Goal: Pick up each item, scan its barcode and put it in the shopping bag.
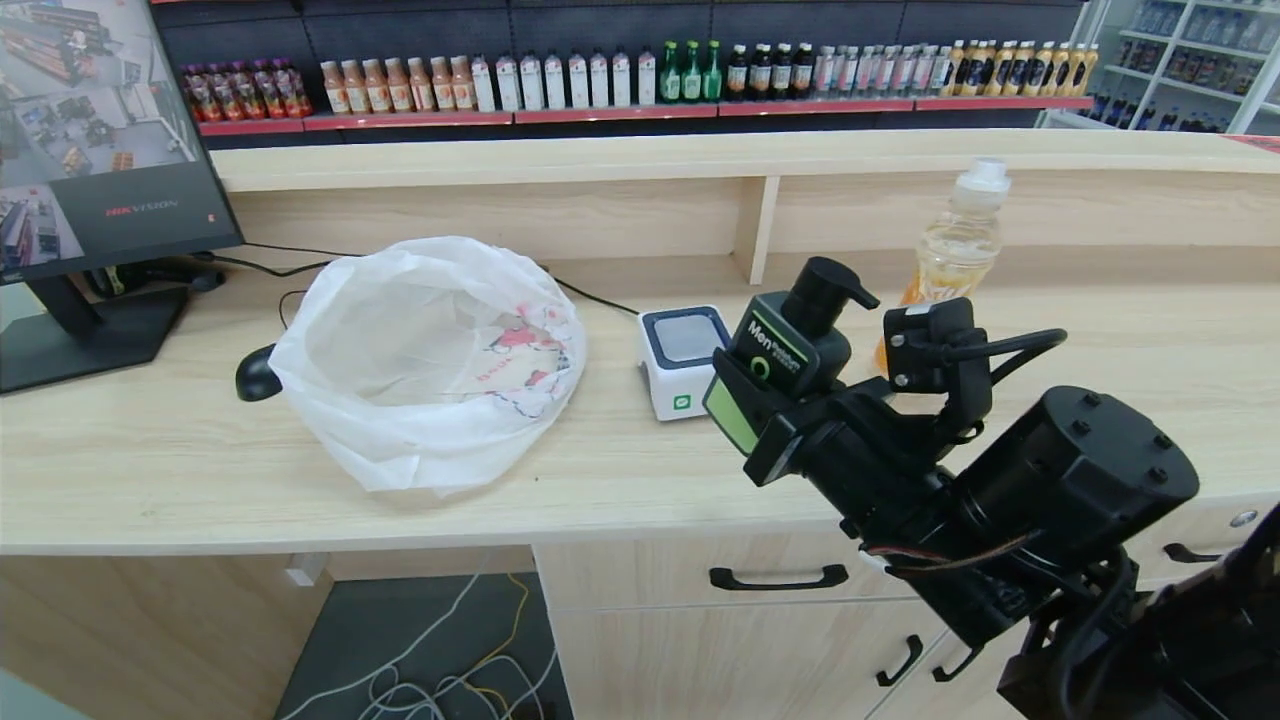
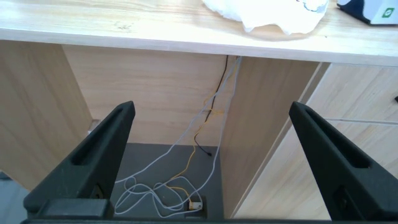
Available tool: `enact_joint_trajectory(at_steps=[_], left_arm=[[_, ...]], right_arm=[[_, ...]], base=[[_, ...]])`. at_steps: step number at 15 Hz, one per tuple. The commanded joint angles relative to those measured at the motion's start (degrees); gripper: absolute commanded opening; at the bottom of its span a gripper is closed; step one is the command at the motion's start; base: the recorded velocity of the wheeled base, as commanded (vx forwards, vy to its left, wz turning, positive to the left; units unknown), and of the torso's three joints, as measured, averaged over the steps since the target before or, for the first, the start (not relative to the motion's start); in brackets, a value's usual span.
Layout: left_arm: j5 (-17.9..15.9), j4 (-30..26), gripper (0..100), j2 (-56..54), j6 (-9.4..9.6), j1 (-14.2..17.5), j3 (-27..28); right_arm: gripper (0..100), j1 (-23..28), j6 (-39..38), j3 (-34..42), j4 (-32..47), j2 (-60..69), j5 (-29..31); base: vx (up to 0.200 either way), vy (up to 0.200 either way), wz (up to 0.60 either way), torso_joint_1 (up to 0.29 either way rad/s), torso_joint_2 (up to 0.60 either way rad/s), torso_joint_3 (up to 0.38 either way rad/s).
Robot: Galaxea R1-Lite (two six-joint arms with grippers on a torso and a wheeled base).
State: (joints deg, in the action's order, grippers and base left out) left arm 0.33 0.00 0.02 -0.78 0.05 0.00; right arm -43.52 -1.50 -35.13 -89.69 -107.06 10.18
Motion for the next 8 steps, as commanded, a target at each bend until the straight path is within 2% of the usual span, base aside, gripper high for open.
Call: enact_joint_trajectory(at_steps=[1,6,8], left_arm=[[0.02,0.0,100,-0.02,0.08,0.04,0.0],[0.02,0.0,100,-0.02,0.08,0.04,0.0],[0.02,0.0,100,-0.02,0.08,0.04,0.0]], right_arm=[[0,-0.07,-0.08,-0.2,-0.31,-0.08,-0.07],[0,-0.07,-0.17,-0.46,-0.31,0.36,-0.07],[0,-0.07,-0.52,-0.29,-0.31,0.8,-0.07]], base=[[0.0,0.2,0.0,0.022,0.01,0.002],[0.0,0.2,0.0,0.003,0.0,0.001],[0.0,0.0,0.0,0.0,0.0,0.0]])
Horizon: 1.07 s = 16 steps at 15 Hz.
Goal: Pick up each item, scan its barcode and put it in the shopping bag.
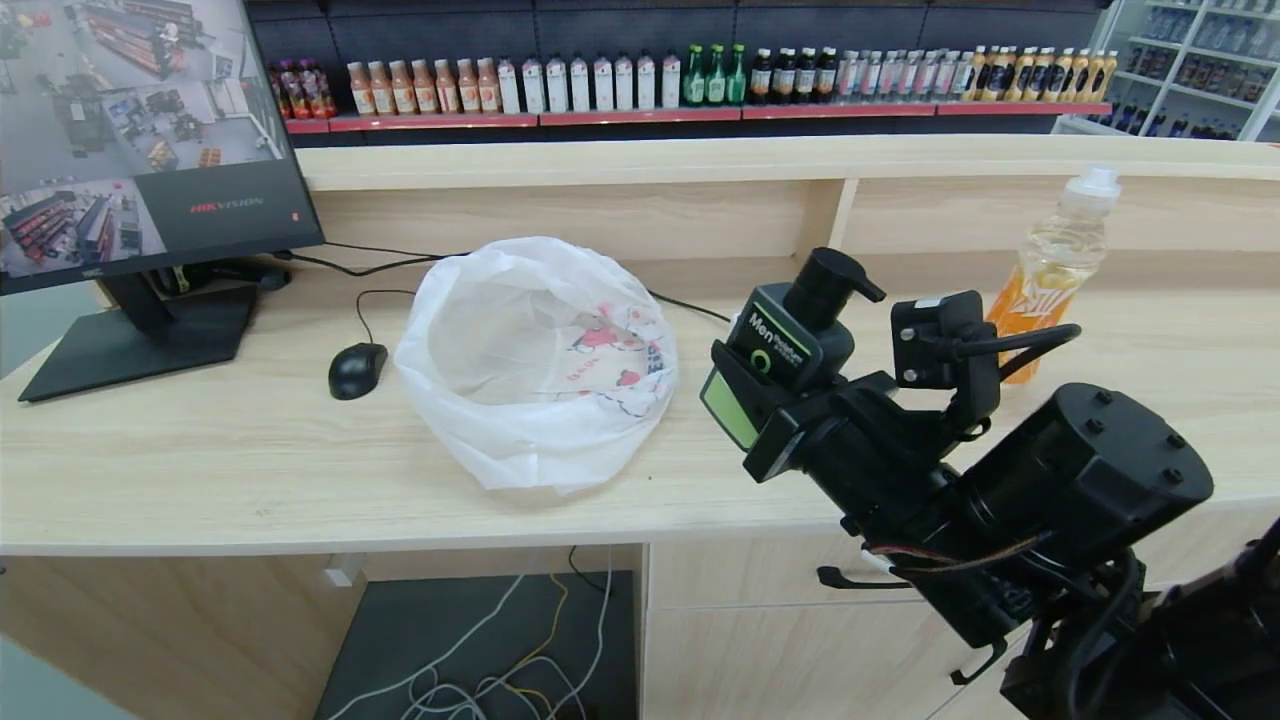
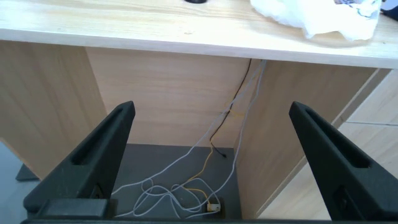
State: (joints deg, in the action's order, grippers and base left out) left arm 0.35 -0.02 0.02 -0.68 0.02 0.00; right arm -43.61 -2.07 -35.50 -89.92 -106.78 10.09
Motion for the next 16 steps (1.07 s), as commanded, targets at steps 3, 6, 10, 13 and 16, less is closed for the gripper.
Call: enact_joint_trajectory(at_steps=[3,6,10,13,16], left_arm=[[0.0,0.02,100,-0.02,-0.02,0.06,0.0],[0.0,0.02,100,-0.02,-0.02,0.06,0.0],[0.0,0.02,100,-0.02,-0.02,0.06,0.0],[0.0,0.02,100,-0.02,-0.02,0.06,0.0],[0.0,0.02,100,-0.02,-0.02,0.06,0.0]], right_arm=[[0,1.86,-2.32,0.61,-0.08,2.01,0.1],[0,5.02,-6.72,-1.94,-0.08,2.45,-0.25],[0,5.55,-13.22,-12.31,-0.08,-2.65,-0.16],[0,5.9,-20.6,-17.5,-0.08,-7.3,0.01],[0,9.68,-27.11,-20.4,1.85,-9.15,0.54]], base=[[0.0,0.0,0.0,0.0,0.0,0.0],[0.0,0.0,0.0,0.0,0.0,0.0],[0.0,0.0,0.0,0.0,0.0,0.0],[0.0,0.0,0.0,0.0,0.0,0.0],[0.0,0.0,0.0,0.0,0.0,0.0]])
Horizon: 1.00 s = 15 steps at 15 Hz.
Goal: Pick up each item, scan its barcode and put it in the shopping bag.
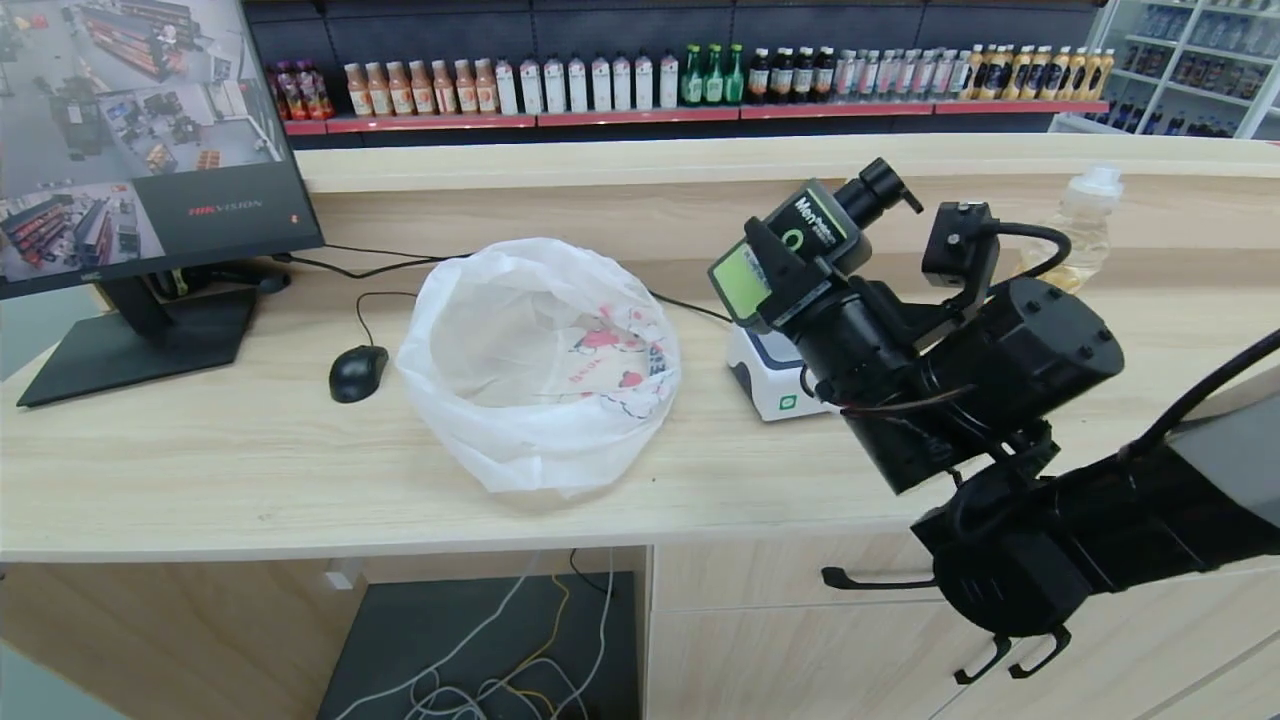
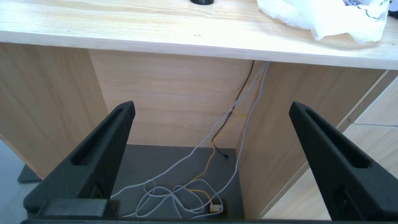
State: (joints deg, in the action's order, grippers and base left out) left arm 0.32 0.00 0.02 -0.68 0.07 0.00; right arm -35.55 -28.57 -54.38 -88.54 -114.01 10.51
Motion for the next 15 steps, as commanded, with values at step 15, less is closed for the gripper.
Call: enact_joint_trajectory(at_steps=[15], left_arm=[[0.03,0.0,100,-0.02,-0.02,0.01,0.0]], right_arm=[[0,8.21,-19.94,-10.31,19.63,-3.59,8.04]], base=[[0.0,0.0,0.0,0.0,0.0,0.0]])
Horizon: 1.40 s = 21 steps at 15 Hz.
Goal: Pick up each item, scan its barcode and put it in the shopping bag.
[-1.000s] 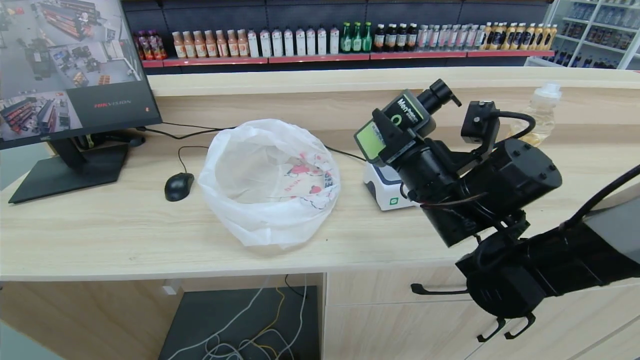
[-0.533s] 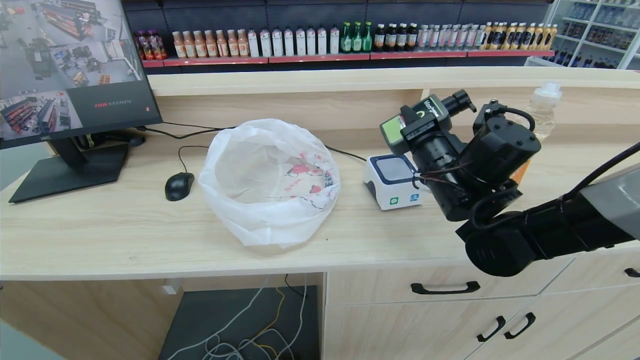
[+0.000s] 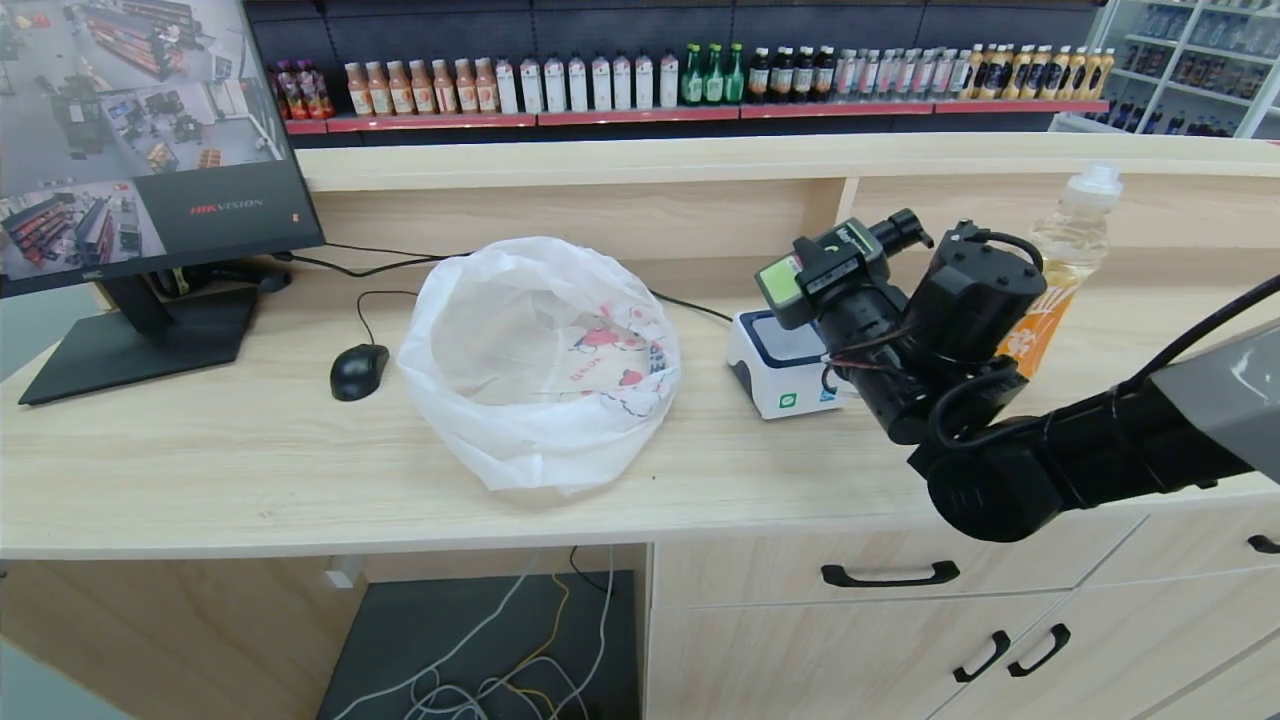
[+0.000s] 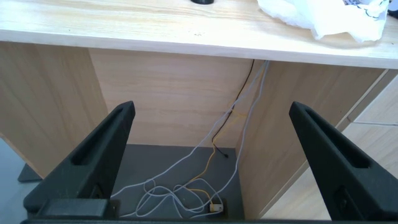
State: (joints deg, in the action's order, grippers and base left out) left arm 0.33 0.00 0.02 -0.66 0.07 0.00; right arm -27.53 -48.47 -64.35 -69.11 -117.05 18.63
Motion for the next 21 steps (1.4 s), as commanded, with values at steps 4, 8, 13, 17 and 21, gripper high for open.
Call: enact_joint_trajectory(at_steps=[4,8,13,17,21], left_arm=[[0.02,0.0,100,-0.02,-0.04,0.01,0.0],[0.02,0.0,100,-0.02,-0.04,0.01,0.0],[0.02,0.0,100,-0.02,-0.04,0.01,0.0],[0.02,0.0,100,-0.02,-0.04,0.01,0.0],[0.02,0.0,100,-0.02,-0.04,0.01,0.0]], right_arm=[[0,0.28,-0.13,-0.68,0.11,-2.13,-0.17],[0,0.54,-0.84,-0.6,0.2,-3.62,-0.17],[0,0.72,-0.92,-0.68,0.11,-4.06,-0.26],[0,0.72,-0.92,-0.68,0.11,-4.32,-0.26],[0,0.72,-0.92,-0.68,0.11,-4.5,-0.26]], base=[[0.0,0.0,0.0,0.0,0.0,0.0],[0.0,0.0,0.0,0.0,0.0,0.0],[0.0,0.0,0.0,0.0,0.0,0.0],[0.0,0.0,0.0,0.0,0.0,0.0],[0.0,0.0,0.0,0.0,0.0,0.0]])
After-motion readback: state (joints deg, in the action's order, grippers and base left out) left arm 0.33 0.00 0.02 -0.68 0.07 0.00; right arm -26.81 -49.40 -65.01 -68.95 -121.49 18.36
